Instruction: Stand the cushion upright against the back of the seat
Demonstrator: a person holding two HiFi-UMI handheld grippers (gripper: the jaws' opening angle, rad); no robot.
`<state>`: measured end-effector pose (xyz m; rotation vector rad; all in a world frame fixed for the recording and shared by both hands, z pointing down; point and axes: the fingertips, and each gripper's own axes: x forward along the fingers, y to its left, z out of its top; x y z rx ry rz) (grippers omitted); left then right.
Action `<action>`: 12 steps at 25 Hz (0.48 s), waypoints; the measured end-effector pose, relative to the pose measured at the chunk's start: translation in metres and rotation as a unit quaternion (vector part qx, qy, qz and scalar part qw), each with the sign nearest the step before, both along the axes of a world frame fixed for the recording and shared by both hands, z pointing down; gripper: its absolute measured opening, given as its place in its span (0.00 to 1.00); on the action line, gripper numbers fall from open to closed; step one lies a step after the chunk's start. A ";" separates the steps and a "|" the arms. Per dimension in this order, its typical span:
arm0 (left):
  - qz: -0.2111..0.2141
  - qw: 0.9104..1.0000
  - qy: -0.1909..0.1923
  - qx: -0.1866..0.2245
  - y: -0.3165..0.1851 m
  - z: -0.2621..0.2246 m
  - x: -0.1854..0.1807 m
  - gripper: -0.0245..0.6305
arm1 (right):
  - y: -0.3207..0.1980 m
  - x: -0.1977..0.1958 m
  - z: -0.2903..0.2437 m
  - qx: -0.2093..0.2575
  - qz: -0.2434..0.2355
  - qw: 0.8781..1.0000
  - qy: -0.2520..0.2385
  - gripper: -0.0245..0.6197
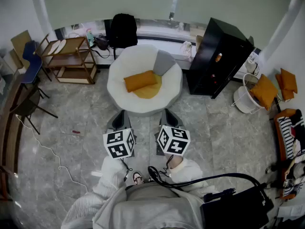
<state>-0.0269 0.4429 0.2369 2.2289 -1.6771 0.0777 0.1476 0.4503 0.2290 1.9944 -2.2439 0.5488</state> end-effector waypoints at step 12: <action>0.000 1.000 0.002 0.003 -0.004 0.004 -0.025 0.03 | -0.002 -0.014 0.001 0.009 0.022 0.999 -0.026 0.14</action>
